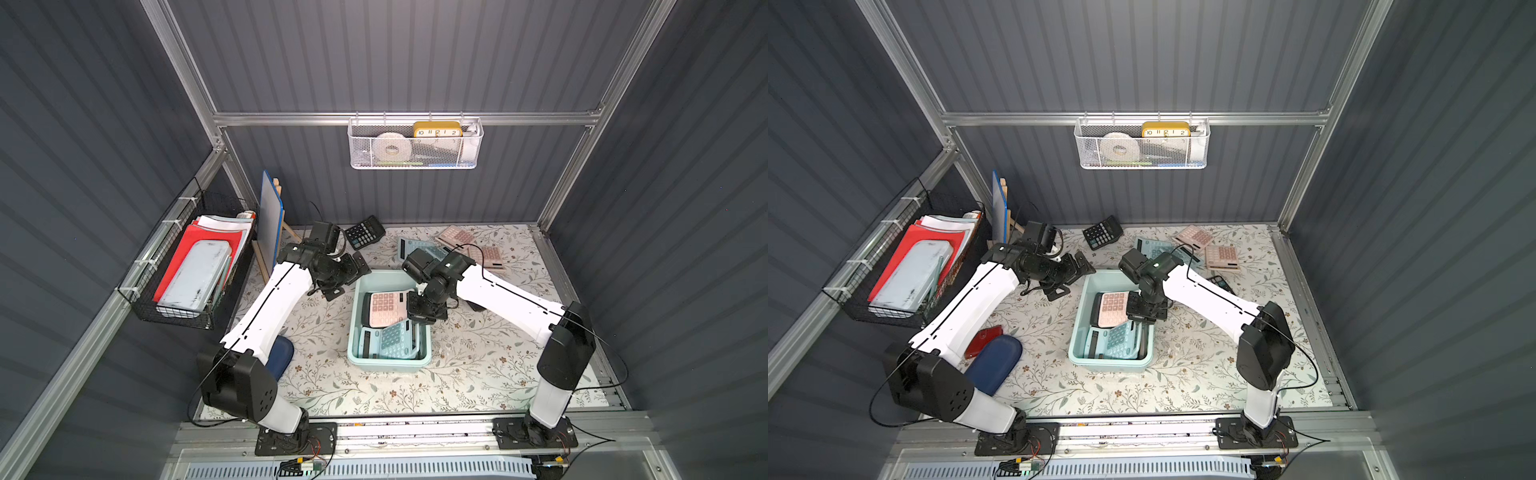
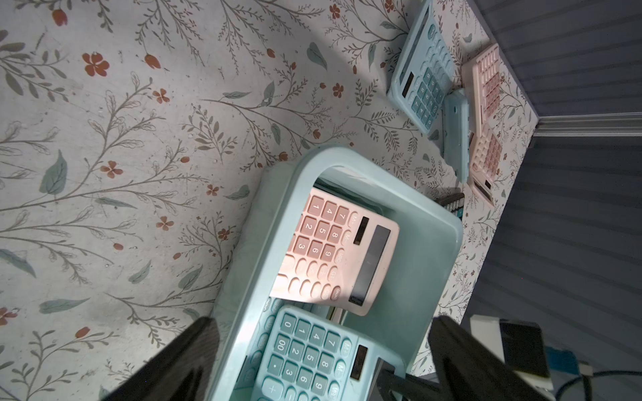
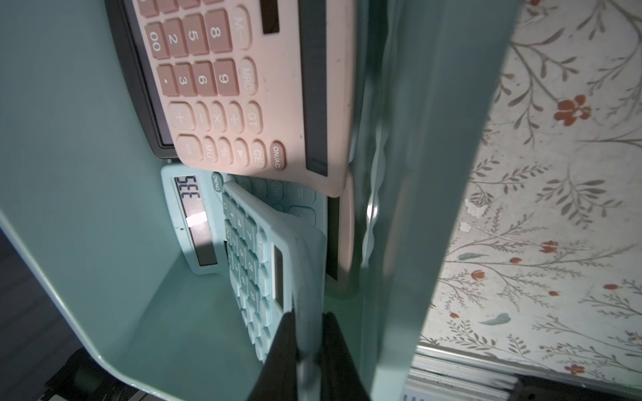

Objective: Put the calculator in the storage box
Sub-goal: Place the calculator in the storage box.

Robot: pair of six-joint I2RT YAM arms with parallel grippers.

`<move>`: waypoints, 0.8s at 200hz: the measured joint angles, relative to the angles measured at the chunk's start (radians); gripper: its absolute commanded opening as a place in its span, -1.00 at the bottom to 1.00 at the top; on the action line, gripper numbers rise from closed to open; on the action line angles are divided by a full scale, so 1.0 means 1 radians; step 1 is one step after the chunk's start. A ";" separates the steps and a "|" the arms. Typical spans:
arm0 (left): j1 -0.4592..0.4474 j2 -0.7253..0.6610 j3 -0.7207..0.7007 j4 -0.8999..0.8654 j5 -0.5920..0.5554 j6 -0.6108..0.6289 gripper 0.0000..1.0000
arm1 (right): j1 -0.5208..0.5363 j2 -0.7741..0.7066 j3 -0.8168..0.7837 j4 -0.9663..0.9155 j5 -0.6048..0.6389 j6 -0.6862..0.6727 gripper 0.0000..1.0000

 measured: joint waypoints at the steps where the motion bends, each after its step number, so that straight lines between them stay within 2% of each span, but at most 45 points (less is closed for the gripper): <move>1: 0.000 0.000 0.000 0.000 0.000 0.000 0.99 | 0.000 0.000 0.000 0.000 0.000 0.000 -1.00; 34: 0.002 0.019 0.000 0.003 0.004 0.011 0.99 | 0.004 0.004 0.008 -0.003 -0.001 0.000 -0.99; 53: 0.002 0.025 0.000 0.003 0.008 0.018 0.99 | 0.006 0.007 0.013 -0.006 -0.003 -0.001 -0.58; 69: 0.002 0.033 0.001 0.003 0.011 0.022 0.99 | 0.007 0.008 0.018 -0.018 -0.016 -0.008 -0.49; 115: 0.005 0.040 0.001 0.009 0.011 0.023 0.99 | 0.017 0.008 0.035 -0.078 -0.038 -0.020 -0.49; 160: 0.014 0.040 0.000 0.019 0.012 0.023 0.99 | 0.006 0.006 0.064 -0.152 0.000 -0.044 -0.49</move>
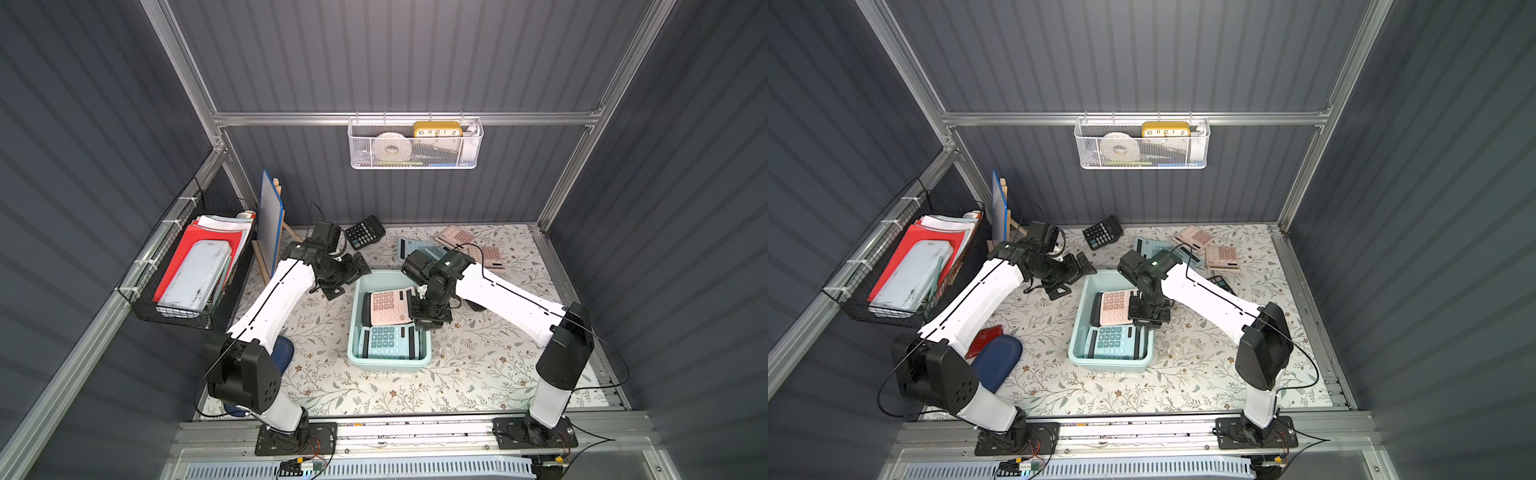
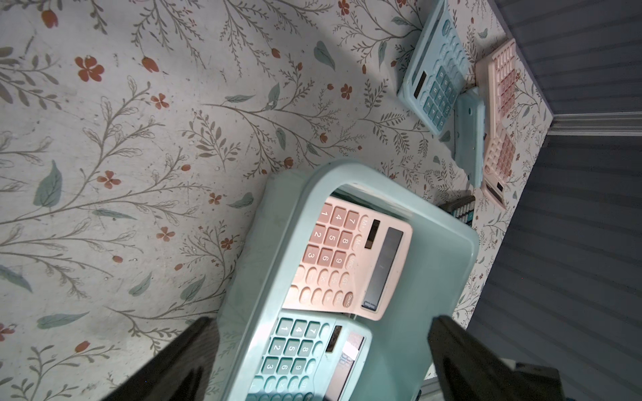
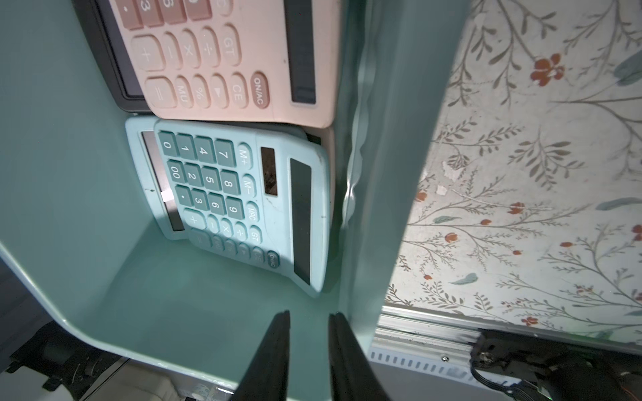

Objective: Put the calculator in the storage box
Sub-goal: Place the calculator in the storage box, then pick up the calculator at the center of the board.

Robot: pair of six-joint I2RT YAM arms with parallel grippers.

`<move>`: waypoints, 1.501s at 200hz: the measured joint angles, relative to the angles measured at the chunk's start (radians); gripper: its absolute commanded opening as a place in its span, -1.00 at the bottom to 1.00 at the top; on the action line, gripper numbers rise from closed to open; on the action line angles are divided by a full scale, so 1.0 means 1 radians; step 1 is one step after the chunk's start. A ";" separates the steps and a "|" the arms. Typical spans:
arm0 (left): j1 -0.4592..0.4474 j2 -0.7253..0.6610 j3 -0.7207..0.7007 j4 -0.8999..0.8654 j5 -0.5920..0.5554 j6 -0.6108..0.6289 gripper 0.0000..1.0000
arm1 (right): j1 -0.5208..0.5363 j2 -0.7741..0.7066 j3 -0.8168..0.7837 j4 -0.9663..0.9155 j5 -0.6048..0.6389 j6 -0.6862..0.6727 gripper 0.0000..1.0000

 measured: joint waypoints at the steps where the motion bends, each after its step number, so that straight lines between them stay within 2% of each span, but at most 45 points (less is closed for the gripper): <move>1: 0.000 0.000 0.000 0.000 0.000 0.000 0.99 | 0.000 0.000 0.001 -0.001 0.000 -0.001 -0.49; 41: 0.011 0.003 -0.013 0.019 0.033 0.015 0.99 | -0.060 -0.027 0.029 0.002 0.002 -0.030 -0.34; 60: 0.037 0.020 -0.053 0.068 0.131 0.023 0.99 | -0.103 -0.047 0.029 0.020 -0.004 -0.038 -0.11; 82: 0.062 0.072 -0.098 0.105 0.225 0.025 0.98 | -0.159 -0.074 0.029 0.051 -0.008 -0.043 -0.02; 105: 0.065 0.092 -0.117 0.122 0.291 0.025 0.99 | -0.229 -0.118 0.000 0.115 -0.032 -0.027 -0.01; 130: 0.060 0.086 -0.122 0.147 0.335 0.019 0.99 | -0.333 -0.193 -0.121 0.216 -0.091 0.016 0.01; 166: 0.057 0.058 -0.170 0.175 0.353 -0.010 0.99 | -0.480 -0.238 -0.259 0.313 -0.143 0.072 0.01; 216: 0.051 0.029 -0.164 0.124 0.335 -0.016 0.99 | -0.608 -0.235 -0.360 0.431 -0.201 0.131 0.03; 233: 0.051 0.031 -0.110 0.048 0.284 -0.016 0.99 | -0.632 -0.217 -0.360 0.475 -0.224 0.141 0.03; 253: 0.051 0.055 0.044 -0.027 0.226 0.000 0.99 | -0.644 -0.186 -0.359 0.519 -0.258 0.151 0.03; 283: 0.052 0.127 0.224 -0.035 0.193 0.029 0.99 | -0.650 -0.132 -0.359 0.572 -0.301 0.170 0.03; 300: 0.052 0.214 0.307 -0.040 0.193 0.049 0.98 | -0.653 -0.116 -0.359 0.595 -0.322 0.180 0.03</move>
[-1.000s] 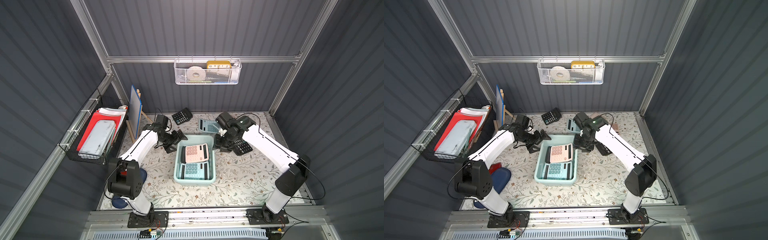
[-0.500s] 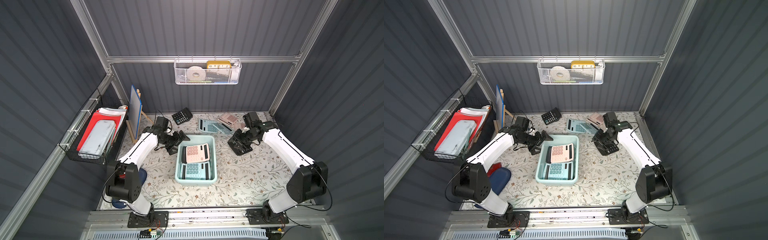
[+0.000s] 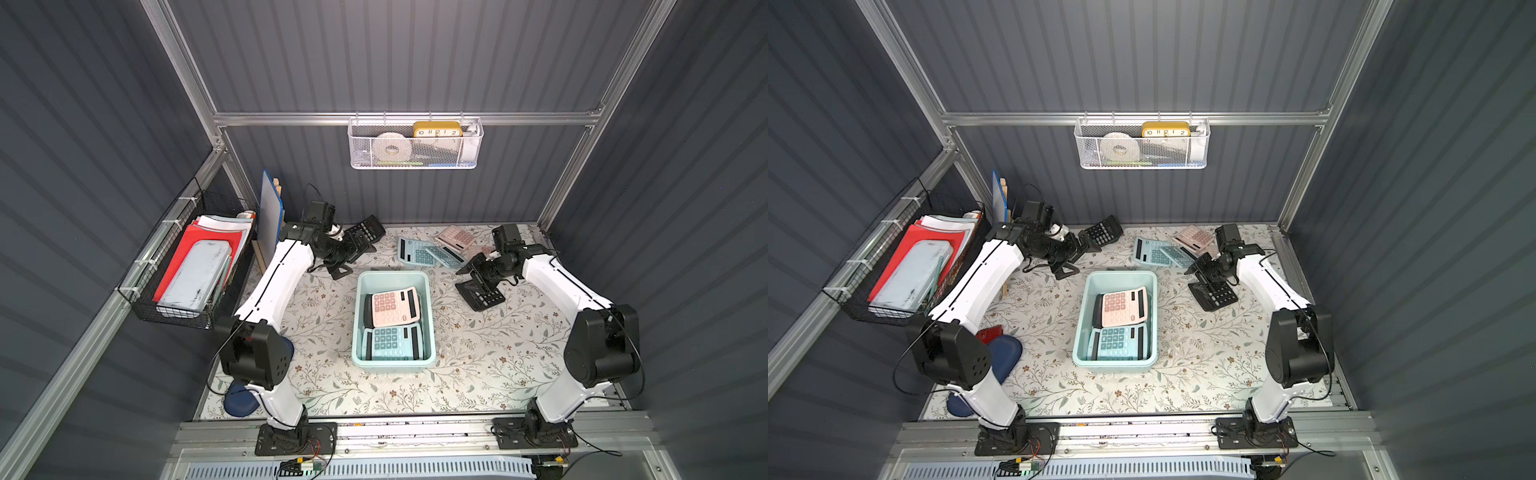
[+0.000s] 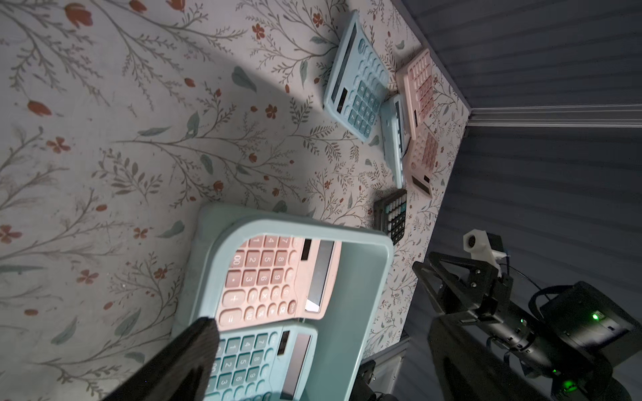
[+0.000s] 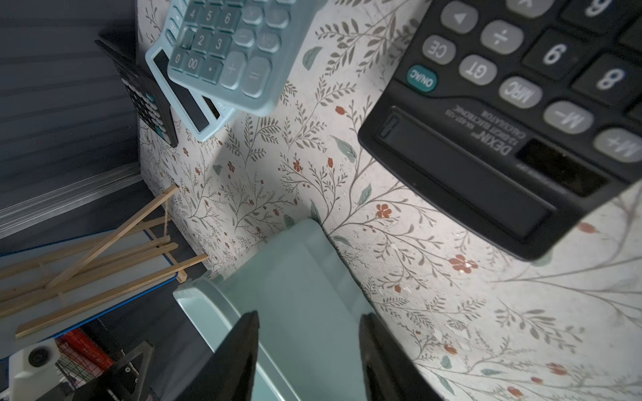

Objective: Put the calculator in the storage box
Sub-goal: Pick up the calculator at the center of the board.

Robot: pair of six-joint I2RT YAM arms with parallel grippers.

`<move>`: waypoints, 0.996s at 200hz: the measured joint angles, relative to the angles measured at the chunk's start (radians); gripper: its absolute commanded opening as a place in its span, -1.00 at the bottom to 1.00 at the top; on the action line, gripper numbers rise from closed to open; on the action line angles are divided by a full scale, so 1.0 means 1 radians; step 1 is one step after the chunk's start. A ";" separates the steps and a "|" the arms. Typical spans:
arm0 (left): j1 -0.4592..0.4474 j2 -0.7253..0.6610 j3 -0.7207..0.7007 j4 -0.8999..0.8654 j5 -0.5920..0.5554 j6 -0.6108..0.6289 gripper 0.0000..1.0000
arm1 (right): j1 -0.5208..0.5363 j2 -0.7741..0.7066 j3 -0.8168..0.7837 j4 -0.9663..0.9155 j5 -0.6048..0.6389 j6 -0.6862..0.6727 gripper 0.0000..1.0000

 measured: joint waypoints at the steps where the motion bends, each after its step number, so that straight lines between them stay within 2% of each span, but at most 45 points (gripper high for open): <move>1: 0.000 0.004 0.004 0.000 0.000 0.000 0.98 | 0.000 0.000 0.000 0.002 -0.001 0.001 0.03; 51: 0.003 0.359 0.336 -0.002 0.054 0.060 0.85 | -0.015 0.007 0.000 0.019 -0.040 0.004 0.03; 76: 0.007 0.486 0.492 0.003 0.077 0.068 0.84 | -0.029 0.004 0.000 0.019 -0.050 0.003 0.03; 148: 0.023 0.719 0.644 0.044 0.062 0.151 0.74 | -0.038 -0.054 -0.034 0.016 -0.066 0.009 0.03; 199: 0.044 0.856 0.690 0.203 0.172 0.095 0.71 | -0.038 -0.109 -0.067 0.000 -0.063 0.037 0.03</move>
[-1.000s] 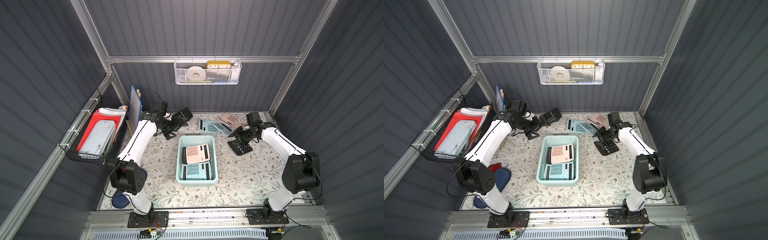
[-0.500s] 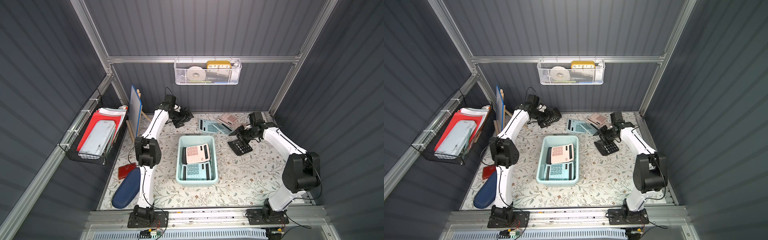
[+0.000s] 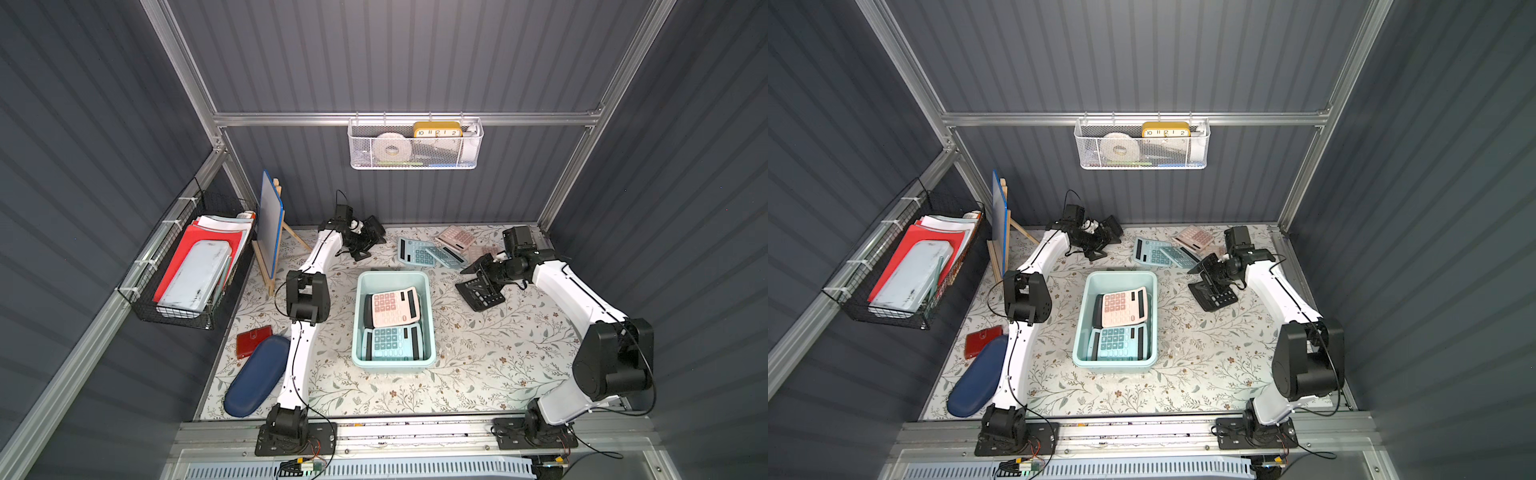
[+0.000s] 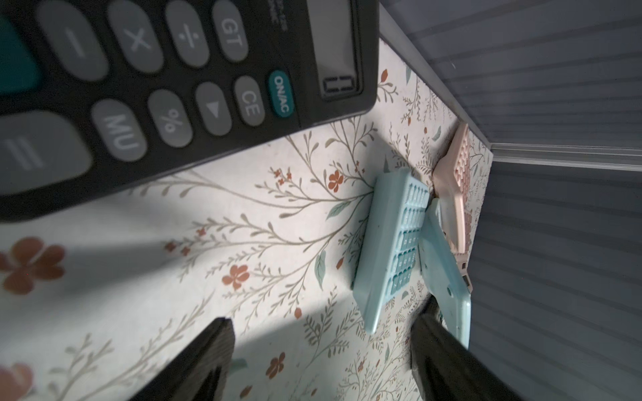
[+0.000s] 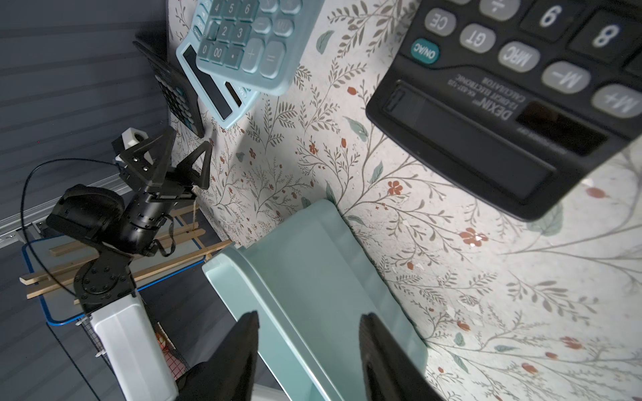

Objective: Put the calculator in the storage box
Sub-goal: Pick up the calculator at the center of the board.

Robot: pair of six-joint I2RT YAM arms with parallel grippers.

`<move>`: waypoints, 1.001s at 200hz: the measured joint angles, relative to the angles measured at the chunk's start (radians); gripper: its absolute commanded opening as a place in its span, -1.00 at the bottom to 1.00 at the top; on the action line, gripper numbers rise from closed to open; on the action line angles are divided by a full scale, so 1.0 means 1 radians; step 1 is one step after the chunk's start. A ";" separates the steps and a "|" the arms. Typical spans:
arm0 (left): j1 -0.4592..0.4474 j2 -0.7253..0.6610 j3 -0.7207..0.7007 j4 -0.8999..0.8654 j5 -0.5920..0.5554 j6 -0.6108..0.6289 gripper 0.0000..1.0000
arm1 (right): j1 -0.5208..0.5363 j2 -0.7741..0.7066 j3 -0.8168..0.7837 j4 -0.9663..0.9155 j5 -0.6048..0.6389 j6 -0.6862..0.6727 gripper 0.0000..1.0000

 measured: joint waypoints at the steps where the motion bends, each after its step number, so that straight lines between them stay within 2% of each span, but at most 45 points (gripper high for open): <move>1: 0.000 0.001 0.000 0.004 0.002 -0.002 0.71 | 0.000 -0.001 0.000 0.000 0.000 0.000 0.03; 84: -0.045 0.022 0.000 0.119 0.068 -0.039 0.71 | -0.010 -0.008 -0.006 -0.015 -0.006 0.003 0.03; 200: -0.072 0.044 -0.021 0.201 0.083 -0.080 0.44 | -0.021 0.005 -0.016 -0.026 -0.059 -0.020 0.02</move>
